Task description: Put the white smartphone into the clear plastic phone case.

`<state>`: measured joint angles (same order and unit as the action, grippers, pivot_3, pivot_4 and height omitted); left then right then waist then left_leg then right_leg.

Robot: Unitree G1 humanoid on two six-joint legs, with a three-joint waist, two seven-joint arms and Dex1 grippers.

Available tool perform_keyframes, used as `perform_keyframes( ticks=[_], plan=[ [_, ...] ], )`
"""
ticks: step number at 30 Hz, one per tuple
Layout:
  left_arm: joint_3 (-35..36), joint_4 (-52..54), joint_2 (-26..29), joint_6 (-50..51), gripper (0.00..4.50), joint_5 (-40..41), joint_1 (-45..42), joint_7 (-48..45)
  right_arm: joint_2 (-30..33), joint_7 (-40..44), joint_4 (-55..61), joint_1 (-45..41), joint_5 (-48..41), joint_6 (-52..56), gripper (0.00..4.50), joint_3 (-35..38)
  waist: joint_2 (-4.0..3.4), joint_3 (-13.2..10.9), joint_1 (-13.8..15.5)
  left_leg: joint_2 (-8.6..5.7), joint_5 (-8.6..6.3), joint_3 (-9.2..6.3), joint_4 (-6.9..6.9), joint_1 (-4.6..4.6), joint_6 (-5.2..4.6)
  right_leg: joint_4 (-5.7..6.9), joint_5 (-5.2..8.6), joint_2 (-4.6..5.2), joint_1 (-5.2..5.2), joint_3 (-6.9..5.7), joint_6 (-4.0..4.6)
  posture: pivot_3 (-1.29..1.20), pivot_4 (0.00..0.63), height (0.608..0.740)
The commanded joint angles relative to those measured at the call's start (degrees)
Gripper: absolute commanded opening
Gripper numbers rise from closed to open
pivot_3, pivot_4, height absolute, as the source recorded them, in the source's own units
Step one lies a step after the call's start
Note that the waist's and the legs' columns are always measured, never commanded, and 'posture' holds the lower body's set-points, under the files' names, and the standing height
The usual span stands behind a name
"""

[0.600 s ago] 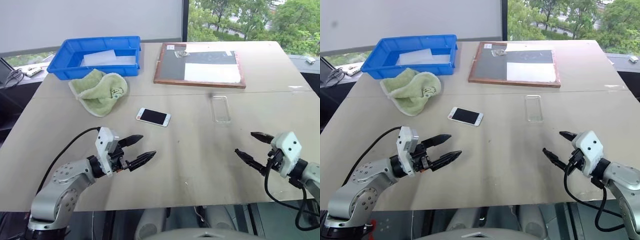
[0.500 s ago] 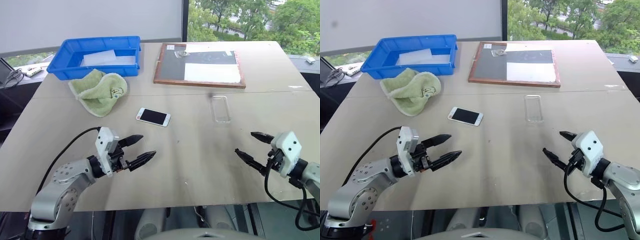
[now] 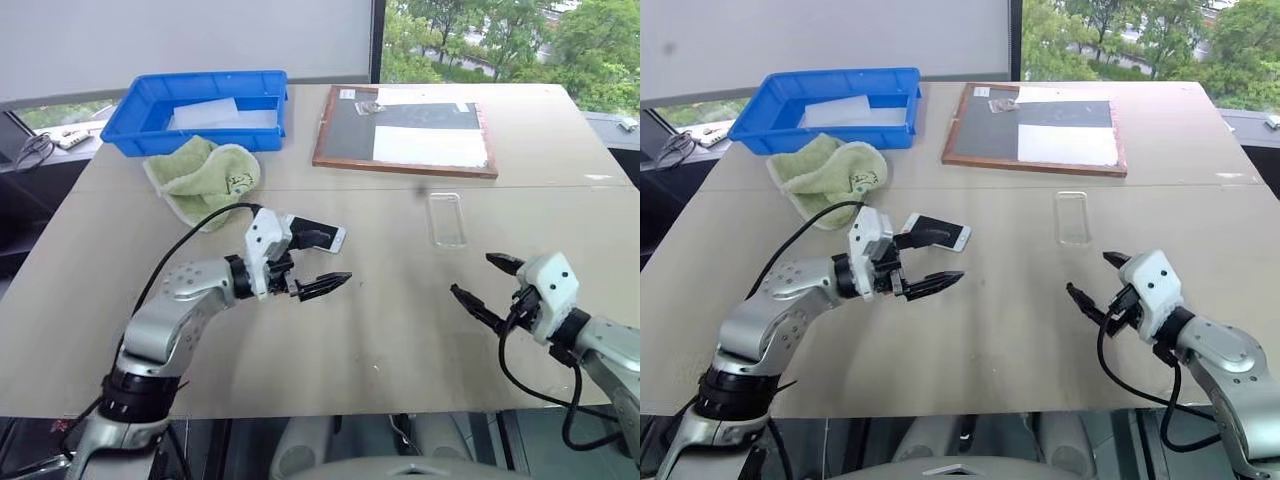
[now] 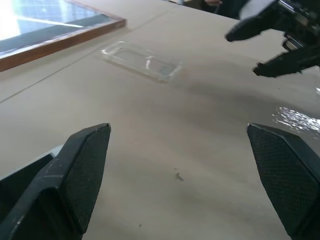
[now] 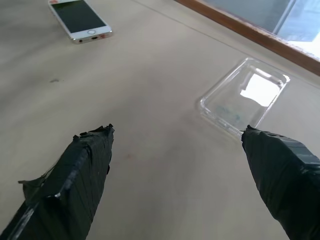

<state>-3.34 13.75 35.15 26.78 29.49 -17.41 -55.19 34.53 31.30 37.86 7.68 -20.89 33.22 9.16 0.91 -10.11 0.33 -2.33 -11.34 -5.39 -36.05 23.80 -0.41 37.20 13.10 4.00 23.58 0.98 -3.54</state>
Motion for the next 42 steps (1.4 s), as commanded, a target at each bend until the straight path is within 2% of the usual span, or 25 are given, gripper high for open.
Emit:
perform_keyframes(
  ticks=[1, 7, 12, 16, 20, 23, 26, 31, 33, 38, 40, 42],
  plan=[
    [-0.86, -0.98, -0.68, -3.14, 4.50, -0.49, -1.95, -2.86, -1.63, -4.81, 1.53, -4.91, 0.66, 5.12, 4.45, -2.69, 0.00, 0.00, -0.29, 0.00, 0.00, 0.01, 0.00, -0.01, 0.00, 0.01, 0.00, 0.00, 0.00, 0.01, 0.00, 0.00, 0.150, 0.740],
    [-1.63, -4.85, -2.32, -4.32, 4.50, -1.67, -6.38, -4.10, -4.47, -11.05, 0.71, -12.26, 2.17, 13.63, 4.45, -6.92, 0.00, 0.00, -0.65, 0.00, 0.00, -0.03, -0.01, 0.04, 0.00, 0.01, -0.05, 0.00, 0.01, -0.01, 0.05, 0.00, 0.150, 0.740],
    [-1.85, -4.83, -2.56, -4.65, 4.50, -1.54, -6.74, -5.17, -8.69, -15.19, -1.31, -19.13, 2.19, 19.90, 4.45, -8.99, 0.00, 0.00, -1.23, -0.02, 0.00, -0.01, -0.01, 0.03, 0.00, 0.01, -0.16, 0.00, 0.01, 0.00, -0.14, 0.00, 0.150, 0.740],
    [-0.21, -1.59, -2.24, -4.67, 4.50, 0.90, -4.60, -6.64, -17.47, -22.67, -11.81, -29.94, 4.95, 27.64, 4.45, -11.28, 0.01, 0.00, -2.10, 0.01, 0.01, -0.02, -0.01, -0.05, 0.00, 0.18, -0.18, -0.03, 0.06, 0.10, -0.16, 0.00, 0.150, 0.740],
    [1.25, 0.26, -1.41, -3.91, 4.50, 1.96, -2.95, -6.44, -20.33, -24.69, -23.15, -35.82, 8.14, 26.45, 4.45, -12.48, 0.00, -0.01, -2.02, -0.03, 0.01, -0.04, 0.00, -0.04, 0.00, 0.30, -0.18, -0.04, 0.10, 0.07, -0.12, 0.00, 0.150, 0.740],
    [2.68, 2.69, -1.20, -3.64, 4.50, 2.11, -0.79, -4.26, -18.61, -22.17, -33.08, -37.63, 10.62, 23.60, 3.60, -15.88, 0.00, -0.01, -2.03, -0.14, 0.01, 0.01, -0.01, -0.02, 0.00, 0.28, -0.18, 0.02, 0.10, 0.12, -0.14, 0.00, 0.150, 0.740],
    [3.52, 3.98, -0.78, -3.77, 4.50, 2.04, 1.01, -3.54, -17.14, -20.24, -36.04, -37.71, 12.07, 21.33, 2.28, -17.57, 0.07, 0.04, -2.26, -0.15, 0.01, 0.09, -0.02, -0.08, -0.01, 0.29, -0.19, 0.03, 0.07, 0.19, -0.15, 0.00, 0.150, 0.740],
    [4.77, 6.28, -0.84, -3.58, 4.50, 2.08, 3.97, -1.39, -11.23, -13.68, -33.26, -36.62, 13.10, 17.41, 0.05, -20.49, 0.06, 0.05, -2.00, -0.13, 0.01, 0.01, -0.09, -0.15, -0.02, 0.44, -0.18, 0.02, 0.01, 0.11, -0.14, 0.00, 0.150, 0.740],
    [4.91, 6.79, -0.88, -3.63, 4.50, 2.13, 4.52, -0.81, -9.67, -10.70, -31.28, -35.81, 12.31, 15.54, 0.05, -20.63, 0.06, 0.05, -1.74, -0.14, 0.01, -0.01, -0.15, -0.11, -0.02, 0.42, -0.18, 0.02, 0.00, 0.09, -0.15, 0.00, 0.150, 0.740],
    [5.75, 6.00, -0.15, -4.20, 4.50, 1.74, 5.12, -0.31, 0.10, 12.97, -14.78, -28.22, 0.74, 7.32, 0.05, -20.84, -0.01, -0.02, -1.27, -0.15, 0.00, -0.06, -0.13, -0.01, -0.02, 0.33, -0.17, 0.03, 0.03, 0.06, -0.16, 0.00, 0.150, 0.740],
    [5.79, 5.40, 0.43, -4.52, 4.50, 1.47, 5.23, -0.94, 2.42, 18.26, -11.39, -26.95, -1.96, 6.62, 0.05, -21.80, -0.01, -0.04, -1.47, -0.10, -0.01, -0.06, -0.10, 0.01, -0.04, 0.29, -0.16, 0.02, 0.05, 0.05, -0.18, 0.00, 0.150, 0.740],
    [4.99, 5.08, 1.72, -4.08, 4.50, 1.33, 5.29, -2.71, 2.57, 21.01, -14.52, -29.03, 2.53, 2.02, 0.05, -27.71, 0.00, -0.04, -2.17, 0.02, -0.02, -0.07, -0.11, -0.05, -0.04, 0.29, -0.14, -0.02, 0.05, 0.07, -0.22, 0.00, 0.150, 0.740]
  ],
)
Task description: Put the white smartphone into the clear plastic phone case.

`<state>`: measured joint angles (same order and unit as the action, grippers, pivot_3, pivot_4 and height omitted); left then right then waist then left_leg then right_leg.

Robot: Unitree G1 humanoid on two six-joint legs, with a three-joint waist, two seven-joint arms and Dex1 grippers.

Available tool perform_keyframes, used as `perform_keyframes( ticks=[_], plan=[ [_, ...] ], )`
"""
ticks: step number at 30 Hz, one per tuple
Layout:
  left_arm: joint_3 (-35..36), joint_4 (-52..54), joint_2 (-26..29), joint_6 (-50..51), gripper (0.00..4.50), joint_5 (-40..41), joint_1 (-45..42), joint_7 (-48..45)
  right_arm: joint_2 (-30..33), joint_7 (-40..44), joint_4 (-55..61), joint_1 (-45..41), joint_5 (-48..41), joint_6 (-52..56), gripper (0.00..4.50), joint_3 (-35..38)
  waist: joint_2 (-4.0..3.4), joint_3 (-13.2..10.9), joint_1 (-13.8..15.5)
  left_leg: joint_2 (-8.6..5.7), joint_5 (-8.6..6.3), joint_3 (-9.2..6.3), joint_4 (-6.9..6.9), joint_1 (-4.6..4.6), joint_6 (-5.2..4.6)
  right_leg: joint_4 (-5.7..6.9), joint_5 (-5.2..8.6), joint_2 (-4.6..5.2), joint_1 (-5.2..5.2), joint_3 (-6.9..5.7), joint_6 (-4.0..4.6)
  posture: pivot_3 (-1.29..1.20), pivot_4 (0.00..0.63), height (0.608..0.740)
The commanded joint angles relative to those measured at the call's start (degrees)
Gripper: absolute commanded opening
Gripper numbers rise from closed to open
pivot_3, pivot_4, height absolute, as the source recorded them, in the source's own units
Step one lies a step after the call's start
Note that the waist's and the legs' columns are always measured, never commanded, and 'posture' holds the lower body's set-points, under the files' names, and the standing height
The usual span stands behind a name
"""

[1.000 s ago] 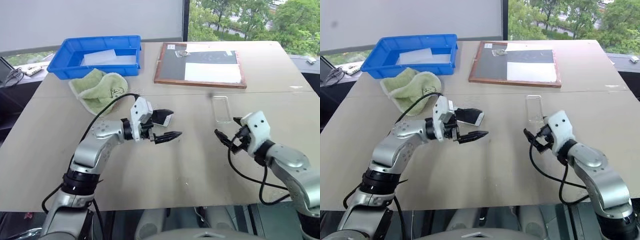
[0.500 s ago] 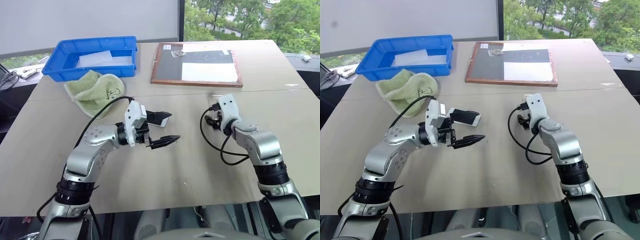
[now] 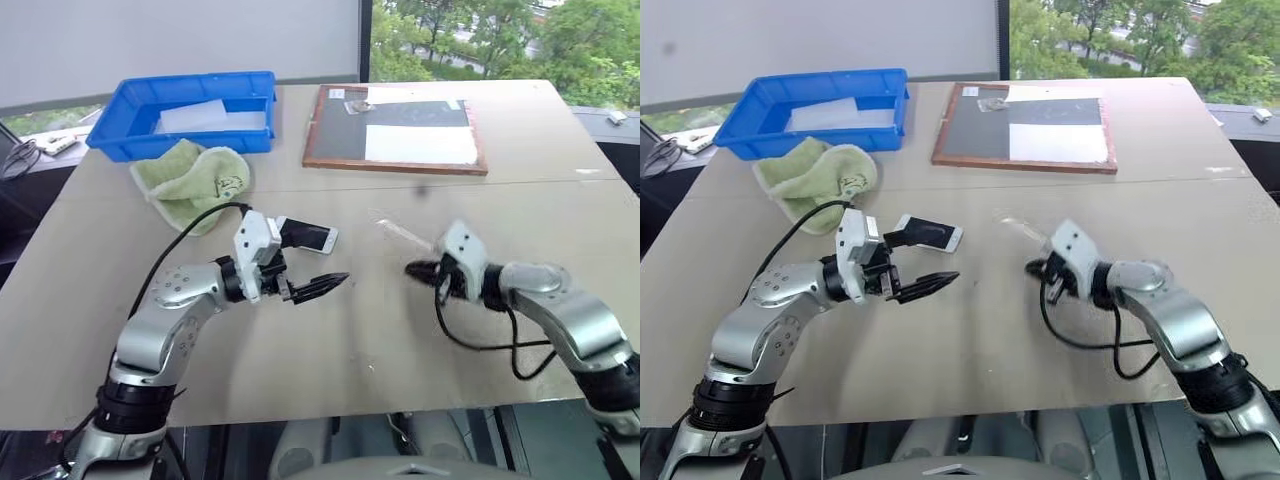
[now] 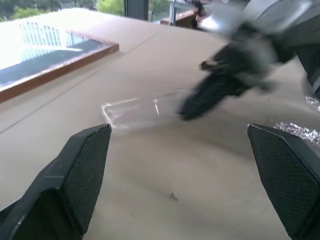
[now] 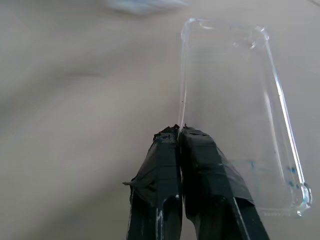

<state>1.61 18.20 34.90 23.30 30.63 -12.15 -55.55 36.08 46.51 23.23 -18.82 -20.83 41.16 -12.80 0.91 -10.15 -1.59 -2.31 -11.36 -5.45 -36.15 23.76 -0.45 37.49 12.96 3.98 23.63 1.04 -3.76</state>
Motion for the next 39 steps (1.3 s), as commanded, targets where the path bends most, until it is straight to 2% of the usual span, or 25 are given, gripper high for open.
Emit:
perform_keyframes(
  ticks=[1, 3, 8, 9, 10, 14, 15, 20, 25, 28, 31, 34, 35, 36, 39],
  plan=[
    [-0.50, 0.59, 2.74, -0.34, 4.50, 0.03, 0.14, -3.41, 0.59, 7.64, -2.86, -4.23, 5.63, -9.57, 0.05, -9.30, 0.02, 0.01, -0.50, 0.00, 0.00, -0.02, -0.02, -0.02, 0.00, 0.02, 0.05, 0.00, 0.00, 0.00, -0.09, 0.00, 0.150, 0.740],
    [-1.38, 0.38, 3.92, -0.49, 4.50, -0.70, 0.28, -4.76, -1.20, 9.96, -8.37, -7.20, 9.44, -14.73, 0.05, -13.71, 0.03, 0.00, -0.85, 0.04, 0.00, 0.12, -0.08, -0.11, 0.00, 0.05, 0.21, -0.03, -0.03, 0.00, 0.06, 0.00, 0.150, 0.740],
    [-2.98, -0.47, 5.70, -1.67, 4.50, -2.25, 0.18, -7.34, -5.61, 15.33, -19.59, -13.16, 12.45, -20.74, 0.05, -17.71, 0.04, -0.05, -0.56, 0.05, 0.00, 0.19, -0.08, -0.03, 0.01, 0.11, -0.05, -0.03, 0.05, -0.02, 0.10, 0.00, 0.150, 0.740],
    [-3.10, -0.64, 5.85, -1.78, 4.50, -2.38, 0.29, -7.77, -6.19, 15.37, -21.32, -13.72, 13.24, -22.01, 0.71, -17.79, 0.06, -0.04, -0.53, 0.04, 0.00, 0.17, -0.08, -0.01, 0.01, 0.06, -0.06, -0.01, 0.05, -0.02, 0.09, 0.00, 0.150, 0.740],
    [-3.44, -0.93, 5.97, -2.24, 4.50, -2.87, 0.42, -8.22, -5.87, 16.18, -22.49, -14.06, 14.27, -23.63, 0.91, -18.18, 0.05, -0.04, -0.48, 0.03, 0.00, 0.16, -0.08, -0.02, 0.02, 0.03, -0.06, -0.01, 0.04, -0.02, 0.09, 0.00, 0.150, 0.740],
    [-5.74, -2.35, 6.36, -4.42, 4.50, -6.27, 1.00, -8.83, -4.43, 16.28, -20.25, -12.50, 14.60, -26.11, 3.03, -15.16, 0.05, -0.04, -0.22, 0.01, -0.01, 0.14, -0.06, -0.01, 0.03, 0.01, -0.06, 0.03, 0.04, -0.02, 0.09, 0.00, 0.150, 0.740],
    [-6.29, -2.73, 6.29, -5.05, 4.50, -7.06, 1.02, -8.93, -3.54, 16.87, -17.88, -11.55, 13.21, -25.08, 3.31, -13.82, 0.05, -0.04, -0.11, 0.01, -0.01, 0.13, -0.06, -0.01, 0.03, 0.01, -0.06, 0.03, 0.04, -0.02, 0.09, 0.00, 0.150, 0.740],
    [-9.42, -6.91, 4.99, -8.37, 4.50, -11.61, -0.41, -8.48, 1.79, 17.65, -1.81, -5.03, 2.93, -15.28, 3.31, -5.01, 0.01, -0.08, 0.68, 0.01, -0.02, -0.15, -0.05, 0.02, 0.04, 0.01, -0.05, 0.04, 0.05, -0.02, 0.10, 0.00, 0.150, 0.740],
    [-11.62, -11.60, 4.08, -12.52, 4.50, -14.75, -2.06, -9.43, 2.65, 11.32, 5.39, 0.20, 1.91, -10.87, 3.31, -0.69, 0.04, -0.06, 0.78, 0.03, -0.02, -0.18, -0.05, 0.01, 0.04, 0.01, -0.01, 0.05, 0.04, -0.06, 0.13, 0.00, 0.150, 0.740],
    [-12.94, -13.94, 2.39, -13.54, 3.78, -15.51, -3.47, -9.79, -0.17, 5.76, 5.69, 0.76, 2.88, -10.66, 3.42, 0.66, 0.04, -0.06, 0.77, 0.03, -0.02, -0.16, -0.05, 0.01, 0.04, 0.02, 0.08, 0.05, 0.05, -0.04, 0.28, 0.00, 0.150, 0.740],
    [-13.98, -15.97, 1.42, -14.10, 2.48, -16.77, -4.53, -9.77, -1.95, 2.89, 5.22, -0.18, 3.54, -10.13, 3.42, 0.51, 0.04, -0.06, 0.87, 0.03, -0.02, -0.18, -0.07, 0.02, 0.04, 0.02, 0.00, 0.05, 0.04, -0.06, 0.16, 0.00, 0.150, 0.740],
    [-14.70, -17.85, 0.78, -15.36, 0.92, -18.09, -5.31, -9.92, -2.92, 1.16, 5.30, -0.84, 3.67, -9.51, 3.42, 0.25, 0.03, -0.06, 0.81, 0.02, -0.02, -0.16, -0.07, 0.02, 0.04, 0.02, -0.05, 0.05, 0.05, -0.04, 0.08, 0.00, 0.150, 0.740],
    [-15.02, -18.48, 0.41, -15.63, 0.58, -18.40, -5.66, -9.95, -3.23, 0.56, 5.38, -1.00, 3.73, -9.36, 3.42, 0.17, 0.03, -0.06, 0.83, 0.02, -0.02, -0.17, -0.07, 0.03, 0.04, 0.02, -0.05, 0.04, 0.05, -0.05, 0.09, 0.00, 0.150, 0.740],
    [-15.29, -18.90, 0.07, -15.77, 0.03, -18.57, -5.93, -10.03, -3.45, 0.09, 5.49, -1.11, 3.77, -9.16, 3.42, 0.08, 0.04, -0.06, 0.85, 0.02, -0.02, -0.20, -0.06, 0.03, 0.04, 0.02, -0.05, 0.04, 0.05, -0.07, 0.09, 0.00, 0.150, 0.740],
    [-16.11, -19.60, -0.97, -16.26, 0.03, -19.11, -6.68, -10.25, -3.61, -1.00, 5.73, -1.20, 4.06, -8.78, 3.42, 0.26, 0.04, -0.06, 0.84, 0.01, -0.02, -0.20, -0.07, 0.03, 0.04, 0.02, -0.05, 0.05, 0.04, -0.09, 0.08, 0.00, 0.150, 0.740]
  ],
)
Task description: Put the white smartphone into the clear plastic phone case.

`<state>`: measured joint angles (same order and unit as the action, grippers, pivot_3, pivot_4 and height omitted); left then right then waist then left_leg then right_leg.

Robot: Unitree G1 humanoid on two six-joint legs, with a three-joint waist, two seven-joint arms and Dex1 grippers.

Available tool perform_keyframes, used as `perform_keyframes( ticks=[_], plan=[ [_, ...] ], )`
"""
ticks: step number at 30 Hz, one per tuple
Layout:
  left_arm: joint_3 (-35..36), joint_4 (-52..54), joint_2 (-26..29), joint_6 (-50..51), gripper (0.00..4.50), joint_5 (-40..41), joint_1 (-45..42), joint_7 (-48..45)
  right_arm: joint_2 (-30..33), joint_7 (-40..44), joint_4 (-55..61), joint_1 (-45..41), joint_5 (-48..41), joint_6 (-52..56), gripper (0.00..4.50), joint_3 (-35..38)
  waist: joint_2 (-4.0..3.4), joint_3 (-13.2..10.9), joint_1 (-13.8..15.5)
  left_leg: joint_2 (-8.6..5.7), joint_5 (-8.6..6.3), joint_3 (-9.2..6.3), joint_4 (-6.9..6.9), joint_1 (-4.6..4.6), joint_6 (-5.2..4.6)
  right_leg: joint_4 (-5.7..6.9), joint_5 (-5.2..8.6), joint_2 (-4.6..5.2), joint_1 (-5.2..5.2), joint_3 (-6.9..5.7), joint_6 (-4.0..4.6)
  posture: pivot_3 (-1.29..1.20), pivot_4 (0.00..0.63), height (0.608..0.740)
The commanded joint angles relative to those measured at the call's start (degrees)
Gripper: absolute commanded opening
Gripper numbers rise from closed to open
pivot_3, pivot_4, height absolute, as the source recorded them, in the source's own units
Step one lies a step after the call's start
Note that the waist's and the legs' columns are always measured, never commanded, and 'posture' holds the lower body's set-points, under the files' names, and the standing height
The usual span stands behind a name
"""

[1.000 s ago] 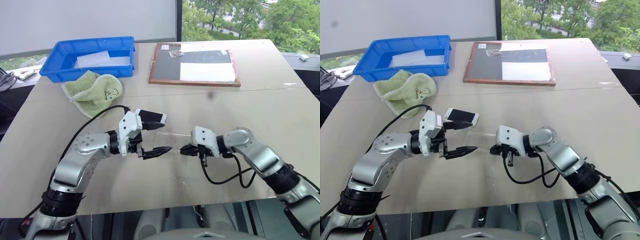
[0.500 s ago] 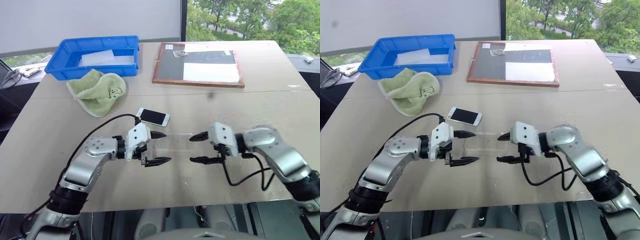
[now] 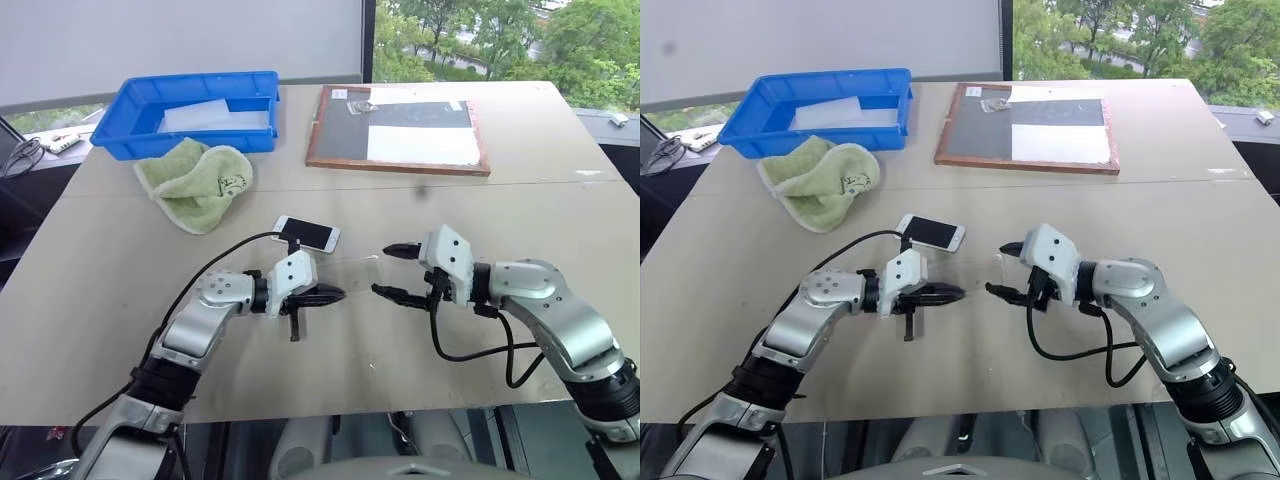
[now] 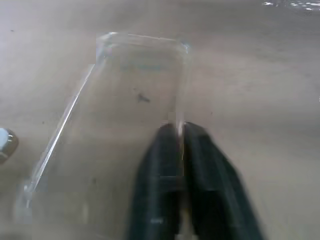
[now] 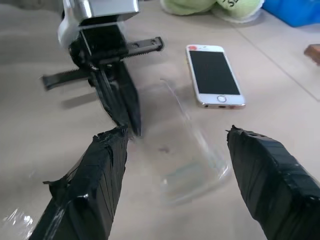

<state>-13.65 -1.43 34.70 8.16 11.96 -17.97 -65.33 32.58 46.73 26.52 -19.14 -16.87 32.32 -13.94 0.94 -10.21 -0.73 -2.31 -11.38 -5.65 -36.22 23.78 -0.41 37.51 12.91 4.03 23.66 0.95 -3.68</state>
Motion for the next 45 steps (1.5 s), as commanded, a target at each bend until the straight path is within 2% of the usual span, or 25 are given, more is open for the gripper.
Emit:
perform_keyframes(
  ticks=[1, 6, 9, 16, 20, 24, 25, 28, 36, 38, 40, 45],
  plan=[
    [-1.09, -0.11, -1.15, -1.17, 0.03, -0.63, -1.11, -0.48, -0.22, -1.77, 2.25, -1.07, 0.25, 0.14, 3.42, 1.59, 0.00, 0.00, -0.01, -0.01, 0.00, 0.01, 0.00, 0.00, 0.00, -0.01, 0.00, 0.00, 0.00, 0.01, 0.00, 0.00, 0.150, 0.740],
    [-1.04, 0.26, -2.41, -1.50, 0.03, 0.17, -1.51, -1.79, -1.50, -3.98, -0.30, -3.73, 1.06, 0.35, 3.42, 1.66, 0.00, 0.00, -0.06, -0.01, 0.00, -0.01, 0.00, 0.00, 0.00, 0.01, 0.00, 0.00, 0.00, 0.00, 0.00, 0.00, 0.150, 0.740],
    [0.06, 2.73, -1.23, 0.08, 0.03, 3.09, -0.78, -4.93, -2.14, -4.30, -2.08, -5.42, 1.95, -0.13, 3.42, 0.80, 0.00, 0.00, -0.25, 0.00, 0.00, 0.00, 0.00, 0.00, 0.00, 0.02, 0.00, -0.02, 0.01, 0.01, 0.01, 0.00, 0.150, 0.740],
    [0.37, 3.79, 0.70, -0.86, 0.03, 3.29, -1.30, -7.21, -3.40, -3.38, -4.80, -6.94, 3.40, -2.13, 3.42, -0.75, -0.01, -0.01, -0.18, -0.01, 0.00, 0.01, 0.00, 0.00, 0.00, 0.02, 0.00, -0.01, 0.01, 0.02, 0.01, 0.00, 0.150, 0.740],
    [1.21, 5.88, 1.29, 1.07, 1.22, 5.04, -0.33, -7.69, -3.81, -2.97, -5.08, -6.65, 3.74, -2.44, 3.42, -1.27, -0.01, 0.00, -0.20, -0.01, 0.00, 0.00, 0.00, 0.00, 0.00, 0.02, 0.00, -0.02, 0.01, 0.01, 0.01, 0.00, 0.150, 0.740],
    [4.58, 8.65, 0.98, 4.28, 2.99, 8.32, 1.09, -4.49, -3.86, -2.80, -5.12, -6.04, 3.68, -2.72, 3.42, -1.18, -0.01, -0.01, -0.27, 0.00, 0.00, 0.00, 0.00, -0.01, 0.00, 0.03, 0.00, -0.02, 0.01, 0.02, 0.01, 0.00, 0.150, 0.740],
    [6.49, 9.21, 1.40, 4.93, 3.28, 9.41, 1.47, -3.65, -3.84, -2.65, -5.10, -5.90, 3.37, -2.69, 3.42, -0.89, -0.01, -0.01, -0.27, 0.00, 0.00, -0.01, 0.00, -0.01, 0.00, 0.04, 0.00, -0.02, 0.01, 0.01, 0.01, 0.00, 0.150, 0.740],
    [9.82, 8.89, 2.46, 5.89, 3.28, 10.22, 1.75, -1.72, -3.78, -2.35, -5.28, -5.84, 3.00, -2.79, 3.42, -0.35, -0.01, -0.01, -0.24, 0.01, 0.00, -0.02, 0.00, -0.01, 0.00, 0.04, 0.00, -0.02, 0.01, 0.00, 0.01, 0.00, 0.150, 0.740],
    [14.94, -7.24, 6.66, 2.17, 3.28, 5.95, -5.20, 0.64, -5.33, -0.75, -8.36, -8.00, 0.76, -1.20, 3.42, 0.02, -0.01, -0.01, -0.28, -0.01, 0.00, 0.02, 0.00, -0.02, 0.00, 0.05, 0.00, -0.04, 0.01, -0.03, 0.00, 0.00, 0.150, 0.740],
    [15.53, -10.46, 7.06, 1.01, 3.51, 5.18, -6.08, 0.98, -6.24, -0.35, -9.41, -9.49, 0.58, -0.48, 3.94, -0.86, -0.01, -0.01, -0.34, -0.01, 0.00, 0.04, 0.00, -0.03, 0.00, 0.04, -0.01, -0.04, 0.01, 0.00, 0.00, 0.00, 0.150, 0.740],
    [15.82, -12.40, 7.49, -0.44, 3.51, 4.65, -6.32, 0.84, -7.23, 0.29, -10.23, -10.74, 0.67, 0.01, 4.47, -2.05, -0.01, -0.01, -0.41, -0.02, 0.00, 0.02, 0.00, -0.03, 0.00, 0.06, -0.01, -0.04, 0.02, 0.01, 0.00, 0.00, 0.150, 0.740],
    [15.28, -16.20, 8.45, -2.03, 3.51, 2.14, -7.40, 1.86, -11.12, -0.70, -16.38, -15.13, 3.42, -1.11, 4.47, -4.84, -0.01, -0.01, -0.46, -0.02, 0.00, 0.00, 0.01, -0.04, 0.00, 0.09, -0.01, -0.04, 0.03, -0.01, 0.01, 0.00, 0.150, 0.740]
  ],
)
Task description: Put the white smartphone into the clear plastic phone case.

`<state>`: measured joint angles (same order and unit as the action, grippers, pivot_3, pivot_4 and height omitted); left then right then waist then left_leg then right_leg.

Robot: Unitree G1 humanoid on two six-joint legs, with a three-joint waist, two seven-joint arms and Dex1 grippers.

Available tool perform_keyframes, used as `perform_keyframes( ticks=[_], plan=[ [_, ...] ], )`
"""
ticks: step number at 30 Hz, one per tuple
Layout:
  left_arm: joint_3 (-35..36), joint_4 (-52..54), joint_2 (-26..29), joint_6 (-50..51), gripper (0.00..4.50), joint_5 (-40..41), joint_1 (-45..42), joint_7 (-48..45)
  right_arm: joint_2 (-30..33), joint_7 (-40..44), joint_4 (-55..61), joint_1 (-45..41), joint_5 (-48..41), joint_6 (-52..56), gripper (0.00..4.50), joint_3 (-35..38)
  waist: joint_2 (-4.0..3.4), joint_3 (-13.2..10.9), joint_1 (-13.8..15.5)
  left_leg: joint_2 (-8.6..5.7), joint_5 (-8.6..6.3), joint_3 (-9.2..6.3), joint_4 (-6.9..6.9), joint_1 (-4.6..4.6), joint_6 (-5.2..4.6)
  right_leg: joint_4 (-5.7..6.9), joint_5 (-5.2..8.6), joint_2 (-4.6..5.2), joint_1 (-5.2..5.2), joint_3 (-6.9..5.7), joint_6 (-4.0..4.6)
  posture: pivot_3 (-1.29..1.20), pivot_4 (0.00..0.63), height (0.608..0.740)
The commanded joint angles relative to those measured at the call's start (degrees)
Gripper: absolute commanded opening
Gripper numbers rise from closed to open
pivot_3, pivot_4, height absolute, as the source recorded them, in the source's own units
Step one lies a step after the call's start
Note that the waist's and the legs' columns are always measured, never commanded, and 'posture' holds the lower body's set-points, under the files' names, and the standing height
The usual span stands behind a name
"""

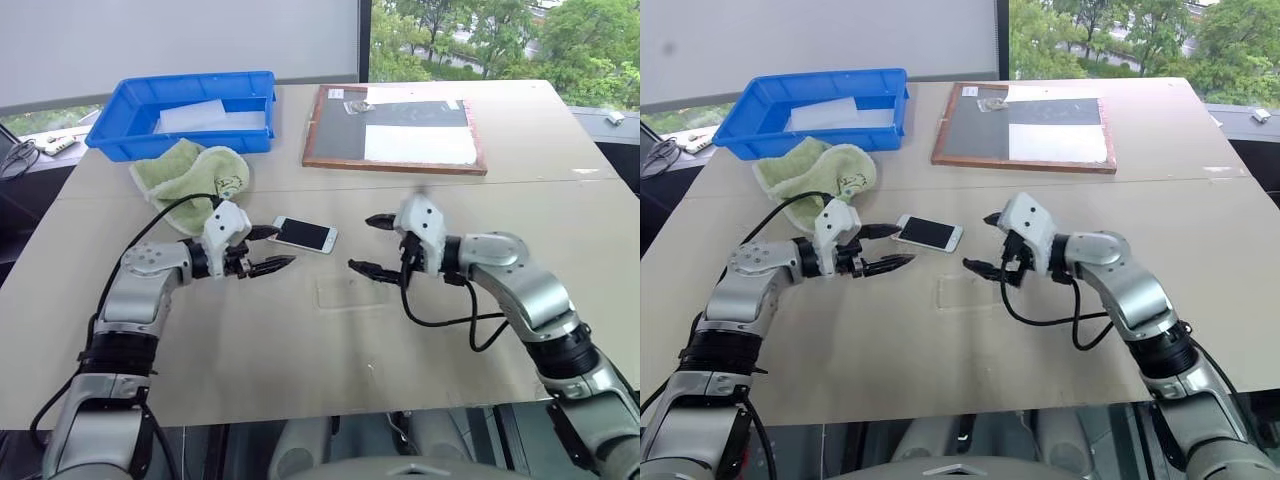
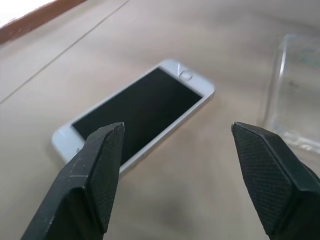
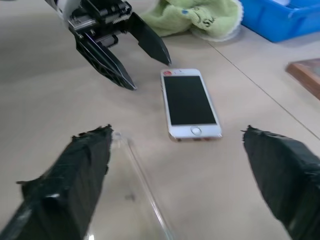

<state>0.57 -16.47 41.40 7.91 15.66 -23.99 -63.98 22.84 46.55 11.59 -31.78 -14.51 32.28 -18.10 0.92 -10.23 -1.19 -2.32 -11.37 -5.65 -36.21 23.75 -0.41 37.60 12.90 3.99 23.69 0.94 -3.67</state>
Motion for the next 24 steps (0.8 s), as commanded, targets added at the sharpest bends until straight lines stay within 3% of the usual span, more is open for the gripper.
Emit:
perform_keyframes(
  ticks=[1, 5, 11, 16, 20, 24],
  plan=[
    [0.89, -2.01, 1.87, -1.87, 3.51, -2.09, -1.92, 0.62, -2.02, -0.71, -2.59, -3.25, 1.64, -1.27, 4.47, -1.06, 0.00, 0.00, 0.00, 0.00, 0.00, 0.01, 0.00, 0.00, 0.00, 0.00, 0.00, 0.00, 0.00, 0.00, 0.00, 0.00, 0.150, 0.740],
    [-0.65, -6.62, 2.35, 2.37, 3.51, -6.20, -6.49, 4.18, -3.64, -3.41, -11.09, -7.27, 8.61, -4.29, 4.47, -4.76, 0.00, 0.00, 0.18, -0.16, 0.00, 0.11, 0.00, 0.01, 0.01, 0.03, 0.00, 0.00, 0.00, -0.04, 0.00, 0.00, 0.150, 0.740],
    [0.73, -7.56, 0.20, 13.80, 3.51, -5.99, -10.85, 9.99, -5.77, -3.40, -11.10, -7.03, 8.83, -4.12, 4.47, -3.90, 0.00, 0.00, -0.07, -0.32, 0.00, -0.01, -0.01, 0.05, 0.01, 0.10, -0.01, 0.01, 0.02, -0.04, -0.01, 0.00, 0.150, 0.740],
    [1.47, -8.07, -0.57, 15.22, 3.51, -6.29, -12.11, 13.19, -6.65, -4.13, -12.29, -7.39, 10.35, -4.55, 4.47, -4.07, 0.01, 0.00, -0.89, -0.32, 0.01, -0.17, -0.01, 0.05, 0.02, 0.15, -0.01, 0.02, 0.02, -0.05, -0.01, 0.00, 0.150, 0.740],
    [1.84, -3.63, -0.48, 18.04, 2.17, -2.30, -11.05, 8.75, -9.44, -5.33, -17.52, -9.93, 11.38, -5.16, 4.50, -4.21, 0.02, 0.00, -1.41, -0.33, 0.01, -0.21, 0.00, -0.01, 0.02, 0.21, -0.01, 0.02, 0.02, -0.02, -0.01, 0.00, 0.150, 0.740],
    [1.56, 2.28, 1.82, 19.11, 2.17, 2.32, -8.44, -0.18, -11.54, -5.23, -20.31, -11.51, 11.54, -5.73, 4.50, -3.48, 0.01, 0.00, -1.39, -0.30, 0.01, -0.19, 0.01, 0.02, 0.03, 0.23, -0.01, 0.02, 0.08, 0.01, 0.00, 0.00, 0.150, 0.740]
  ],
)
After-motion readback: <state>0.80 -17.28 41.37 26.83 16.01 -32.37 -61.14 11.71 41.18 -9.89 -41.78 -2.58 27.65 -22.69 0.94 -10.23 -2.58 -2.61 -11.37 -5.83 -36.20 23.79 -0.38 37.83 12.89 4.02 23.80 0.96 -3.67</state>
